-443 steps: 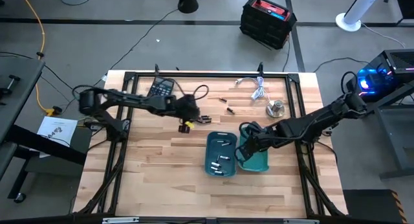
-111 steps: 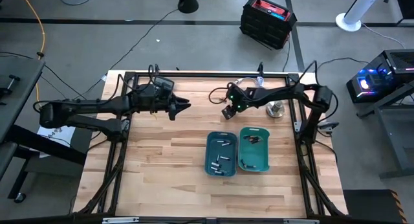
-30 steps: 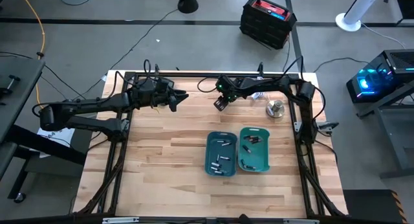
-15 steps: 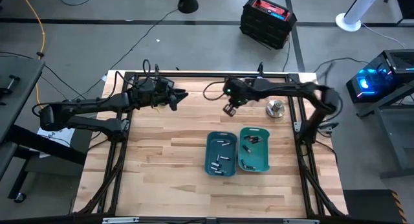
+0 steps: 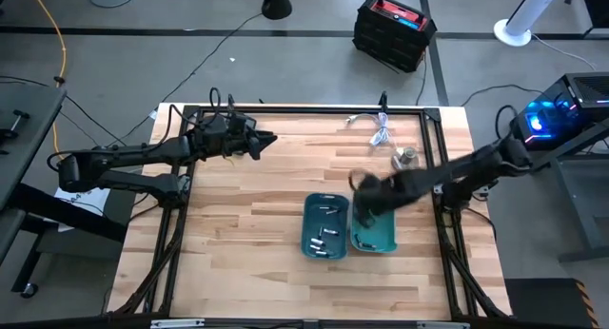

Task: Sort batteries
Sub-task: Put the black battery into the green bin, then adjust the bins to the center of the table

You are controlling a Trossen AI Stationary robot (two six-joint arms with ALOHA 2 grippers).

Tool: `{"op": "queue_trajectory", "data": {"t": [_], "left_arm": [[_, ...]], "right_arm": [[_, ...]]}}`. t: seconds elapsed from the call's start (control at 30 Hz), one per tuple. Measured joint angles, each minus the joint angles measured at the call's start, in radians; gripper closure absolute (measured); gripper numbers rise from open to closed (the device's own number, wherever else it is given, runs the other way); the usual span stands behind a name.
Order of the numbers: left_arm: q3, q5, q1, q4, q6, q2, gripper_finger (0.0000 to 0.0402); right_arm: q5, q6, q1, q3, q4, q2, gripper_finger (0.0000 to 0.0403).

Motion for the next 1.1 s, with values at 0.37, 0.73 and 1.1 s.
{"op": "queue_trajectory", "data": {"t": [0.37, 0.73, 1.1], "left_arm": [[0.0, 0.084, -0.003, 0.061, 0.04, 0.0, 0.0245], [0.013, 0.088, -0.076, 0.061, 0.067, 0.019, 0.0256], [0.133, -0.07, -0.287, -0.533, 0.196, 0.131, 0.0397]], "right_arm": [[-0.018, 0.506, 0.205, -0.179, 0.17, 0.001, 0.0342], [-0.012, 0.208, 0.114, 0.021, -0.132, 0.0, 0.0236], [-0.178, 0.33, 0.187, -0.083, -0.258, -0.008, 0.039]]}}
